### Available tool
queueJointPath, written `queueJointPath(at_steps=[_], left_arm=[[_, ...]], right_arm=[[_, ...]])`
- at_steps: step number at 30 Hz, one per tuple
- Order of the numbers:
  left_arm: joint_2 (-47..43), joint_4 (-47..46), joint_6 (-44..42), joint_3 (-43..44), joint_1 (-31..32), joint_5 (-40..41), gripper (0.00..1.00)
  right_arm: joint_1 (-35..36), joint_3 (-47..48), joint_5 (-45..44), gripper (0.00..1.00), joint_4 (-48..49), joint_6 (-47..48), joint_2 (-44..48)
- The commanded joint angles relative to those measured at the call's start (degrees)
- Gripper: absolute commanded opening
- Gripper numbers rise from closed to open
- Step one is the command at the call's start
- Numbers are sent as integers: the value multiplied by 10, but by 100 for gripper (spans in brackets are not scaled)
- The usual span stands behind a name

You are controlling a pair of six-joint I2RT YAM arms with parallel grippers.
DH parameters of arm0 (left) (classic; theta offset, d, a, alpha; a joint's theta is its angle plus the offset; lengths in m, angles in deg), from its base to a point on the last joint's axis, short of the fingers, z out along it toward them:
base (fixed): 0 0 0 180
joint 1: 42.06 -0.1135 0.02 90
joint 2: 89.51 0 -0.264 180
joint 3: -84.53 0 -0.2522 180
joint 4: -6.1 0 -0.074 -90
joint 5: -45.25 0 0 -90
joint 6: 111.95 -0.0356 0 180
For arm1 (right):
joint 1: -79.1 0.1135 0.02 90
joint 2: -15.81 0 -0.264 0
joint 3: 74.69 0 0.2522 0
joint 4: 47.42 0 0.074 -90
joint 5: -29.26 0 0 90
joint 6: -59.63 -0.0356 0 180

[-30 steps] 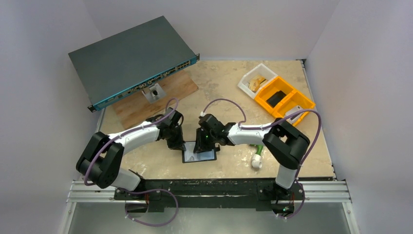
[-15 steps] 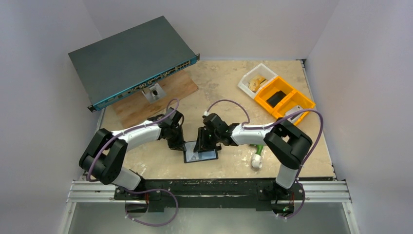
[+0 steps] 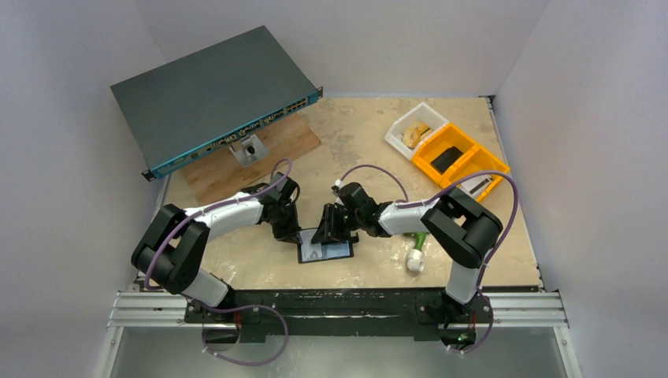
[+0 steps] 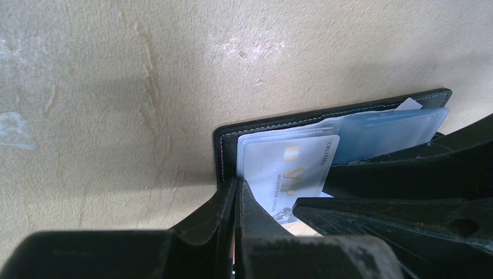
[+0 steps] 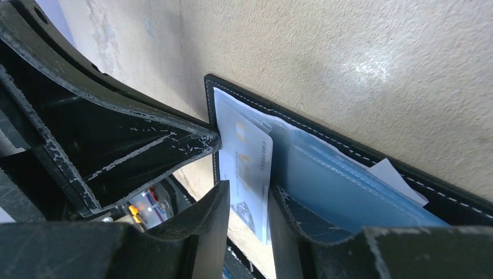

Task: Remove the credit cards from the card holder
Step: Remove the credit card from the card holder.

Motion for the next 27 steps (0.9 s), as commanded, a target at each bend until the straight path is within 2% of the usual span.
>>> queueJointPath(at_steps=[1,7,17,27], left_arm=[[33,-21,24,-7,16,-1,0],[45,-9,43,-16,12,18,0],[46,-5,47,-23,4,23,0],[46,5,46,-19,3,30,0]], right_arm=[[-10,-29,34,30,71,-25,-12],[-33,-69,57,29,128,-47,1],[-42,-113,106,26,294,-126,-32],[-50,-135,105,19,349,-154,-41]])
